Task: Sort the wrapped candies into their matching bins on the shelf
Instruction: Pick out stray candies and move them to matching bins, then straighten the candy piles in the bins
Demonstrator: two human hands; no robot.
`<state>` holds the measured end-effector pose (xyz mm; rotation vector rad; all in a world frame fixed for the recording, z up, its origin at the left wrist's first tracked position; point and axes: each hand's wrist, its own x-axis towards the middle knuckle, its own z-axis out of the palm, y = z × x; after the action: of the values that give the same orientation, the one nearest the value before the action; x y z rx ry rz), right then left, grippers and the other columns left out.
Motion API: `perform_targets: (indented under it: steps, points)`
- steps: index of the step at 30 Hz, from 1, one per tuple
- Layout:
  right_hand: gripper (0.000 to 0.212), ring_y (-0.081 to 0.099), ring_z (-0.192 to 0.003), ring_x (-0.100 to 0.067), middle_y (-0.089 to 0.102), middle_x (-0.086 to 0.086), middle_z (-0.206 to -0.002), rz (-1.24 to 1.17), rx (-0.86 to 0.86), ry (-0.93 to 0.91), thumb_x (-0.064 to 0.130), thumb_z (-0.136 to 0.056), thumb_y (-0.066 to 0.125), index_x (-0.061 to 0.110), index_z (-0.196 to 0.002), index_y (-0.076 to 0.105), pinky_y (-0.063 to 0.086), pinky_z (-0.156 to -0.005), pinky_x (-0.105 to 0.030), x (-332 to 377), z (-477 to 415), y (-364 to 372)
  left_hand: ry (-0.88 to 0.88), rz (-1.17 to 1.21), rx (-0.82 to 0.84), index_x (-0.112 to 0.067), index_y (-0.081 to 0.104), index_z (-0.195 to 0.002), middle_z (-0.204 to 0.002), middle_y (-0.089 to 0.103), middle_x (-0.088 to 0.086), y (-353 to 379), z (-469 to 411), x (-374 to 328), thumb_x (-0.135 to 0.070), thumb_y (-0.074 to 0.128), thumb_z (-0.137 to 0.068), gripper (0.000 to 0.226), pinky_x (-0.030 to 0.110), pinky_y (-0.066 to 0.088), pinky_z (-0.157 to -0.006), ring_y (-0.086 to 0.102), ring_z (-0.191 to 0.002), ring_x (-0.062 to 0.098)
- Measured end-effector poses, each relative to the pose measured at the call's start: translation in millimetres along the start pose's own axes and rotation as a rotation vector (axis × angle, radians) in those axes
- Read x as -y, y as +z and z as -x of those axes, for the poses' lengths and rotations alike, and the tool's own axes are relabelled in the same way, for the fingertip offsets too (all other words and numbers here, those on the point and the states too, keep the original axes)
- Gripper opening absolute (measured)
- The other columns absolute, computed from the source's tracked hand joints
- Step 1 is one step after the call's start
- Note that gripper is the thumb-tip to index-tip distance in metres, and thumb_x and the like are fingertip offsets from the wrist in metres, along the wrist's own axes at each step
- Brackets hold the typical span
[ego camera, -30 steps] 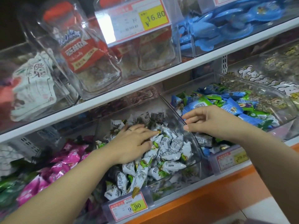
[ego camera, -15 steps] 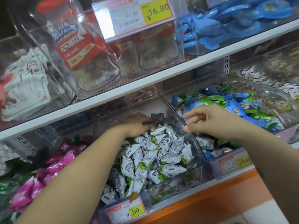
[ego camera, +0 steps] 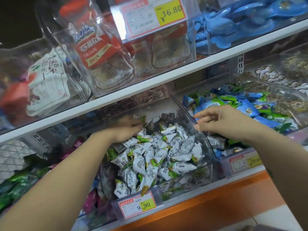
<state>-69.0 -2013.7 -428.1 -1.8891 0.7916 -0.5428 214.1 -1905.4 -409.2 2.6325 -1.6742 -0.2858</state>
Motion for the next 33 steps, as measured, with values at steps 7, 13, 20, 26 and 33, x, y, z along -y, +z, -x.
perform_targets:
  steps: [7, 13, 20, 26, 33]
  points:
    - [0.022, 0.065, -0.083, -0.032, 0.073, 0.007, -0.083, -0.018, -0.011, -0.006, 0.024, -0.078, 0.075, 0.029, -0.097, 0.067, 0.051, -0.088, -0.047, -2, -2, 1, 0.038, 0.163, -0.062, -0.032, 0.045, -0.139, -0.148, 0.034, -0.003, 1, 8, 3, -0.043, 0.043, -0.098, 0.043, 0.007, 0.043, -0.070, 0.041, -0.120, 0.013]
    - [0.024, 0.065, -0.088, -0.035, 0.071, 0.006, -0.090, 0.019, -0.015, -0.008, 0.024, -0.082, 0.072, 0.024, -0.106, 0.066, 0.054, -0.077, -0.039, 4, 3, 2, 0.132, 0.127, -0.157, -0.033, 0.054, -0.129, -0.144, 0.036, -0.003, -10, 36, -7, -0.032, 0.050, -0.096, 0.033, 0.020, 0.037, -0.091, 0.046, -0.112, 0.009]
    - [0.032, 0.061, -0.096, -0.008, 0.065, 0.004, -0.108, 0.102, -0.016, -0.041, 0.024, -0.085, 0.068, 0.023, -0.117, 0.062, 0.047, -0.088, -0.026, 5, 17, 7, 0.526, 0.083, -0.085, -0.039, 0.052, -0.130, -0.140, 0.040, -0.016, 1, 86, -80, -0.041, 0.053, -0.093, 0.036, 0.019, 0.029, -0.103, 0.037, -0.125, -0.002]
    - [0.030, 0.060, -0.097, -0.002, 0.065, 0.005, -0.110, 0.130, 0.014, -0.091, 0.017, -0.087, 0.066, 0.024, -0.116, 0.062, 0.045, -0.081, -0.015, 4, 37, 4, 0.676, -0.097, 0.013, -0.039, 0.056, -0.128, -0.146, 0.035, -0.009, 29, 71, -113, -0.048, 0.060, -0.087, 0.041, 0.032, 0.023, -0.111, 0.031, -0.133, 0.009]
    - [0.030, 0.058, -0.103, -0.003, 0.062, 0.013, -0.111, 0.161, 0.015, -0.105, 0.019, -0.090, 0.062, 0.030, -0.118, 0.061, 0.048, -0.089, -0.022, 1, 40, 3, 0.570, -0.231, 0.141, -0.048, 0.047, -0.130, -0.152, 0.022, -0.008, 23, 48, -106, -0.045, 0.052, -0.093, 0.038, 0.043, 0.024, -0.111, 0.049, -0.115, 0.014]
